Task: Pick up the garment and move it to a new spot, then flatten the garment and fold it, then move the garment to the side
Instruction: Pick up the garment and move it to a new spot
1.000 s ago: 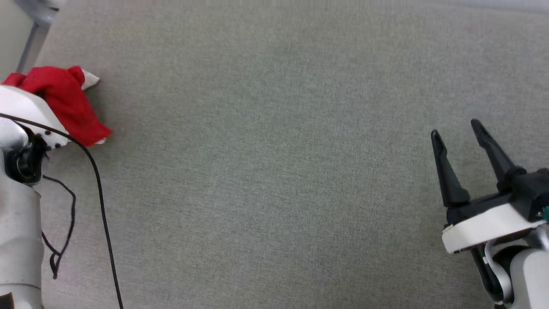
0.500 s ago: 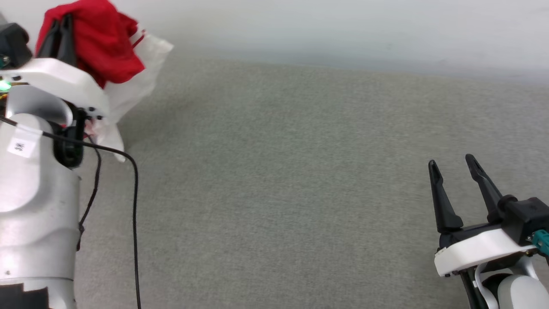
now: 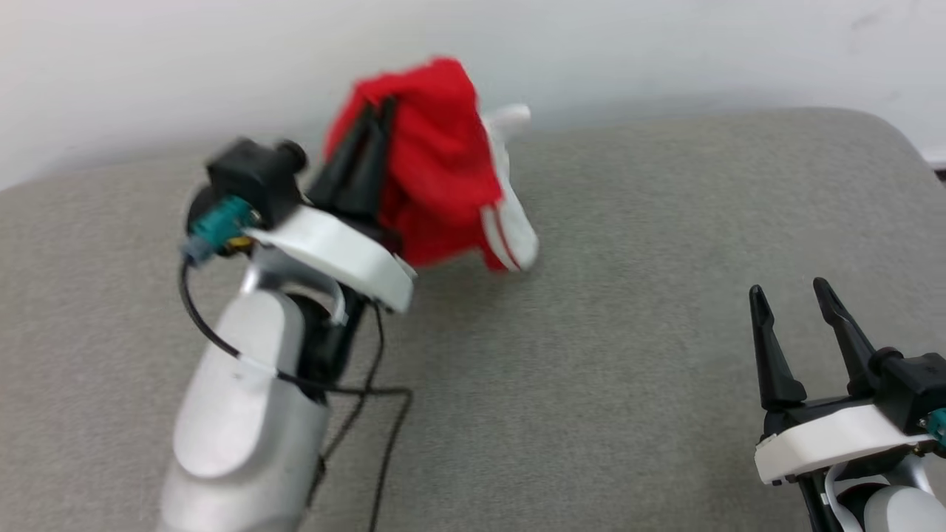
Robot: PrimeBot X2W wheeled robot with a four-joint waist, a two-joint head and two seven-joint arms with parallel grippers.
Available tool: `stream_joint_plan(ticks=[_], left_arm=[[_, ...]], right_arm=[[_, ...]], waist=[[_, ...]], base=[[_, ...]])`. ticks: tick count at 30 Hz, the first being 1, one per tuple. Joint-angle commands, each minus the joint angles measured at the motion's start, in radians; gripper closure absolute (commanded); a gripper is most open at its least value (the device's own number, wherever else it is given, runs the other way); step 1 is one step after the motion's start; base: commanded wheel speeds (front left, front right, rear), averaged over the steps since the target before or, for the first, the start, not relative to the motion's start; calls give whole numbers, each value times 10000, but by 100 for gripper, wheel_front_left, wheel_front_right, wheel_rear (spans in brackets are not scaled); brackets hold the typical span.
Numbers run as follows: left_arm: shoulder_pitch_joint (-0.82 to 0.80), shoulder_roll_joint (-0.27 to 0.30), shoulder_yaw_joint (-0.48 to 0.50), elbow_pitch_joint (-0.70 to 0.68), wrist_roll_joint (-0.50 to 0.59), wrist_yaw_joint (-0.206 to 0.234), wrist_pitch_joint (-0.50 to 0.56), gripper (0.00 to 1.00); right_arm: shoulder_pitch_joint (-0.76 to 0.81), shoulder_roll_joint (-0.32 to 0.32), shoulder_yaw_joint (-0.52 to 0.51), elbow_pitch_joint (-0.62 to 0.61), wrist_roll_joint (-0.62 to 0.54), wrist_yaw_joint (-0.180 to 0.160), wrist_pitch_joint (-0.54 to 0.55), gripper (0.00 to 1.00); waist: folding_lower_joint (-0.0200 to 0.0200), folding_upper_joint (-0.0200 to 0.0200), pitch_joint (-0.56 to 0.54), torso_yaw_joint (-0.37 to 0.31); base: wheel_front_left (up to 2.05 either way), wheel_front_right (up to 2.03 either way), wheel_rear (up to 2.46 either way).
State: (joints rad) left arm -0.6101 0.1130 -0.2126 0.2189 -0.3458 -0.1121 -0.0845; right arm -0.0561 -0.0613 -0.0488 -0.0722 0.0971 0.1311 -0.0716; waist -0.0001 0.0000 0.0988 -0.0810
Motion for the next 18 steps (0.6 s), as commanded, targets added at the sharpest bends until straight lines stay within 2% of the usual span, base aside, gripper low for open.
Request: stream_joint_plan(ticks=[1, 6, 10, 18], left_arm=[[560, -108, -268, -271, -103, -7, 94, 100], [2015, -405, -1186, -469, -494, 2, 491, 100], [3057, -451, -1875, -145, -455, 58, 882, 100], [4181, -350, -2337, 582, -384, 188, 1088, 100]], right_arm=[[23, 59, -43, -36, 122, -7, -80, 0], [-137, 96, -10, 12, 192, -5, -188, 0], [-250, 107, -29, 106, 292, -5, -319, 0], [-485, 116, 76, 322, 358, -5, -494, 0]], waist=[[1, 0, 335, -668], [1, 0, 820, -1127], [1, 0, 1126, -1202], [1, 0, 1424, -1115]], base=[[0, 0, 0], [0, 0, 0], [0, 0, 0], [0, 0, 0]])
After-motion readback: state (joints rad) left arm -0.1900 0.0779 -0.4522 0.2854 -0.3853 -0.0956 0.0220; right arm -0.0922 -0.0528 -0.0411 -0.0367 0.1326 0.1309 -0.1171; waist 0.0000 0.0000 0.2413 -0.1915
